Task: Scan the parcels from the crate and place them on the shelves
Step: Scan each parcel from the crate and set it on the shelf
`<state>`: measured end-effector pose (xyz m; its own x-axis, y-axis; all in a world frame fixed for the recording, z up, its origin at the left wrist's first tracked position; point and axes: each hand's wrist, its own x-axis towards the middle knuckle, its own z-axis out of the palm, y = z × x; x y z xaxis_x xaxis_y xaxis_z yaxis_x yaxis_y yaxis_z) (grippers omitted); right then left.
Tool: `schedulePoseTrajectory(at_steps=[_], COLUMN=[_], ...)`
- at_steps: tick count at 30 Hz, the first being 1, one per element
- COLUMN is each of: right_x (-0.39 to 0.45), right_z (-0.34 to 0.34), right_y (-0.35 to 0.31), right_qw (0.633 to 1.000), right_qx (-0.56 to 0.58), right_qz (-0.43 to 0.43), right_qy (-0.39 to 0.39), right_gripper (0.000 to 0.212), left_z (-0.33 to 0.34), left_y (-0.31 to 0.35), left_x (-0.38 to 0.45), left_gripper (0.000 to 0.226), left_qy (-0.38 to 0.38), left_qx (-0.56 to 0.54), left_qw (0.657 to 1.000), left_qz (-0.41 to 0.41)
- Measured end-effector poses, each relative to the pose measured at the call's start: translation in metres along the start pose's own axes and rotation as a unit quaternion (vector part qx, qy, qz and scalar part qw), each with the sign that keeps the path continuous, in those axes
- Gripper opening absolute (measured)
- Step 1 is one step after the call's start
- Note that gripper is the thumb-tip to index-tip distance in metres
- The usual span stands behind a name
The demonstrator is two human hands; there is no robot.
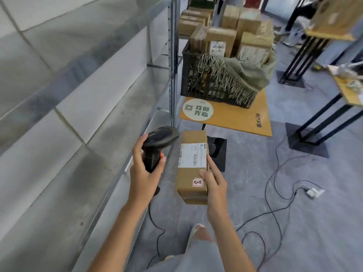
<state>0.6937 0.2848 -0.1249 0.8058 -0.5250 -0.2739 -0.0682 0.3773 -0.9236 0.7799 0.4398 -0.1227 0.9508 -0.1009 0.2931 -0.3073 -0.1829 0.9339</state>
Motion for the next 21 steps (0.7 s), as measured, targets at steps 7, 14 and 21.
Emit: schedulePoseTrajectory(at_steps=[7, 14, 21], right_x=[0.101, 0.222, 0.323], right_z=[0.005, 0.007, 0.03], right_y=[-0.027, -0.088, -0.15], right_qw=[1.0, 0.999, 0.995], right_qx=[0.0, -0.004, 0.007], right_qz=[-0.011, -0.038, -0.083], right_qy=[-0.002, -0.024, -0.063], right_gripper=[0.066, 0.062, 0.074], left_z=[0.055, 0.124, 0.175], left_y=[-0.008, -0.006, 0.002], left_x=[0.092, 0.202, 0.303], left_gripper=[0.075, 0.08, 0.075], left_qy=[0.005, 0.032, 0.033], left_qx=[-0.018, -0.035, -0.062], left_qw=[1.0, 0.999, 0.997], left_qz=[-0.013, 0.015, 0.038])
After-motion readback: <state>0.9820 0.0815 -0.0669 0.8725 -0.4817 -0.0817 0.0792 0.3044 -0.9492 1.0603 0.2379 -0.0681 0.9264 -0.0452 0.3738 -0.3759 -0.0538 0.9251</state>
